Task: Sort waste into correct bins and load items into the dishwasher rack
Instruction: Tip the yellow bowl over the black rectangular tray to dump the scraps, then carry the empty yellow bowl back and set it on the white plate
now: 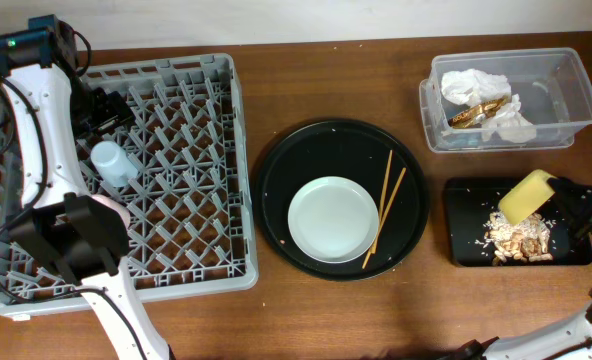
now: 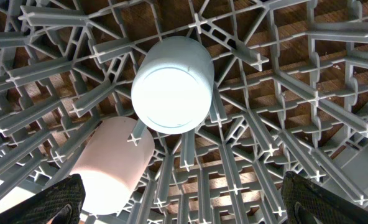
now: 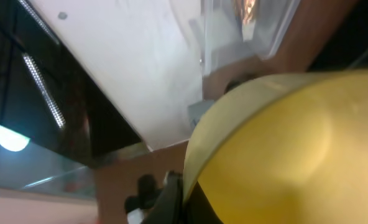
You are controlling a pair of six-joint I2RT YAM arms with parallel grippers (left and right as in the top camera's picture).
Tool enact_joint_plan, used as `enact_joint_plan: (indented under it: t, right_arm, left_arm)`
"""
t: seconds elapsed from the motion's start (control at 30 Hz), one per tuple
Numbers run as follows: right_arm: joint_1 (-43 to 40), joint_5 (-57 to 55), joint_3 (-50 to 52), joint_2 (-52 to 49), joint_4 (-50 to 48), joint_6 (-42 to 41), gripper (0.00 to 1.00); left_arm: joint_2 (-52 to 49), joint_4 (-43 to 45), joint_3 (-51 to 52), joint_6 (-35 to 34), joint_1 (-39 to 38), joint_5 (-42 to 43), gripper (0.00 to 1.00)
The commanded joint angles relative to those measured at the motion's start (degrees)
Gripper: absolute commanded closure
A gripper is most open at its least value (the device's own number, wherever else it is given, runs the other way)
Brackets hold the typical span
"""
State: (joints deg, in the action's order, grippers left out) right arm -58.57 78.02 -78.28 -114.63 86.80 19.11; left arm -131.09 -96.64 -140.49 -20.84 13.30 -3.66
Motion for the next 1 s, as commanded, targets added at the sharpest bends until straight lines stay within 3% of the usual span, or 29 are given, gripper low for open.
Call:
enact_joint_plan:
  t: [0.0, 0.23, 0.47, 0.57, 0.67, 0.7, 0.73, 0.87, 0.97]
  right_arm:
    - [0.2, 4.0, 0.0, 0.1, 10.6, 19.1, 0.96]
    - [5.0, 1.2, -0.6, 9.5, 10.6, 19.9, 0.96]
    - [25.7, -9.9, -7.4, 20.2, 9.3, 16.2, 0.96]
    - [39.9, -23.9, -7.9, 22.6, 0.1, 0.6, 0.96]
    - [58.1, -52.7, -7.9, 22.3, -11.4, -24.6, 0.96]
    - [63.8, -58.6, -7.9, 21.9, -13.7, -29.5, 0.96]
    - [70.2, -63.3, -7.9, 21.4, -16.4, -33.6, 0.96]
    - [83.4, -74.8, -7.9, 19.9, -21.8, -45.5, 0.96]
    - [91.2, -80.0, -7.8, 17.3, -24.5, -50.2, 0.96]
  left_arm:
    - [0.9, -0.1, -0.9, -0.2, 0.3, -0.5, 0.01]
    - [0.9, -0.1, -0.9, -0.2, 0.3, -0.5, 0.01]
    - [0.9, -0.1, -0.9, -0.2, 0.3, -0.5, 0.01]
    - [0.9, -0.1, -0.9, -0.2, 0.3, -0.5, 0.01]
    - [0.9, -0.1, -0.9, -0.2, 0.3, -0.5, 0.01]
    - [0.9, -0.1, -0.9, -0.2, 0.3, -0.5, 0.01]
    - [0.9, -0.1, -0.9, -0.2, 0.3, -0.5, 0.01]
    - [0.9, -0.1, -0.9, -0.1, 0.3, -0.5, 0.01]
    - [0.9, -0.1, -0.9, -0.2, 0.3, -0.5, 0.01]
